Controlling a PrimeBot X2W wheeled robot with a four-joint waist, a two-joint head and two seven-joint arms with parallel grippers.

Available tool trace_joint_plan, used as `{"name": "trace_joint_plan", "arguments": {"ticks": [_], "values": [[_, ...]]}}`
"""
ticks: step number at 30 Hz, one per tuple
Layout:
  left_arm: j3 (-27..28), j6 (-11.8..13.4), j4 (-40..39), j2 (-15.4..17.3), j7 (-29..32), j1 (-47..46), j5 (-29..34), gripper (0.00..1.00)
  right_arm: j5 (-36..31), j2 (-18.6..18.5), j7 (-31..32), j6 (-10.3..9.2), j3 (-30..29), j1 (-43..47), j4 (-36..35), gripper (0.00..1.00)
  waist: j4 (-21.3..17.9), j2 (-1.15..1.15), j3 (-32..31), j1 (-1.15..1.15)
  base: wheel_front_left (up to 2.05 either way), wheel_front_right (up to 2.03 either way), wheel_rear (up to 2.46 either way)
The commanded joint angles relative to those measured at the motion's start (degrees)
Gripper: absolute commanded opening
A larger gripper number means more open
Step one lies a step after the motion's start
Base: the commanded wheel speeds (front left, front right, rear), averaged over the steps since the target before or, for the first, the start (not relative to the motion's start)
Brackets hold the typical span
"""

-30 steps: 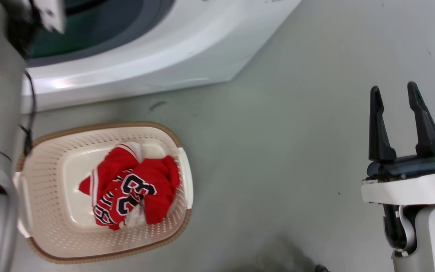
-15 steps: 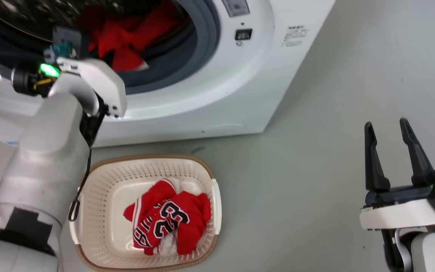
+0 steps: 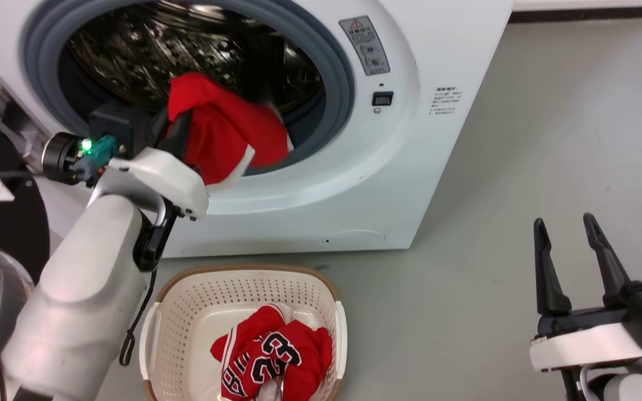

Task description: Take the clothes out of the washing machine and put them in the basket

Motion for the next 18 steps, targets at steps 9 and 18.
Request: {"name": "trace_joint_plan", "arguments": {"ticks": [9,18], "values": [[2.5,6.7,-25.3,6.4,2.6,11.4,0.0,0.0,-0.3,0.0,-0.1,-0.04,0.3,2.7,0.3,1.0,0.7,0.0,-3.8,0.01,0.0,0.0,0.0],[4.9,13.2,-46.2,12.4,7.3,20.1,1.0,0.0,-0.1,0.0,-0.1,-0.04,0.7,4.1,0.6,1.0,0.8,0.0,-5.4,0.01,0.0,0.0,0.0]]}}
